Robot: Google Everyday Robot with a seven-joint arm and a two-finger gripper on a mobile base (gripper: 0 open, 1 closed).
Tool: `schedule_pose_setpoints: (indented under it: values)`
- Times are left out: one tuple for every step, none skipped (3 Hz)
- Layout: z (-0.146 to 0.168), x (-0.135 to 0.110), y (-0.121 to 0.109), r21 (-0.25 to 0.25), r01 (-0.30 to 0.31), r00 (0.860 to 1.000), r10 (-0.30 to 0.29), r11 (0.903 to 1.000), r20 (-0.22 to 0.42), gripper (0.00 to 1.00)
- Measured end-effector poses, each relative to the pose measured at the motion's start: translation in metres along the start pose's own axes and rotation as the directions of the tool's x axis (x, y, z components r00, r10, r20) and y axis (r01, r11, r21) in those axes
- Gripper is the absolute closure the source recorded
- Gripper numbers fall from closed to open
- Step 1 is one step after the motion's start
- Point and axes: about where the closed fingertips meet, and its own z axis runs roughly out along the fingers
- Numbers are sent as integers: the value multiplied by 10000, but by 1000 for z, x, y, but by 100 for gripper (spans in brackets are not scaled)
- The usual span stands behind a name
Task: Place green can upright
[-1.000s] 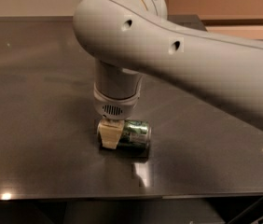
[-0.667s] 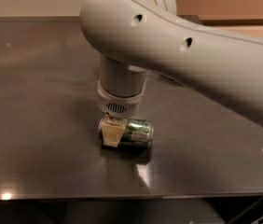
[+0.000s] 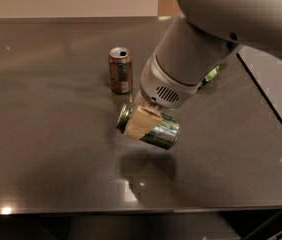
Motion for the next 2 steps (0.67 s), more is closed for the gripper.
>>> schedule_pose_setpoints:
  values:
    - [-28, 7, -11, 115, -32, 9817, 10, 9999, 1905, 100]
    - [-45, 5, -18, 90, 202, 9309, -221, 9998, 3646, 100]
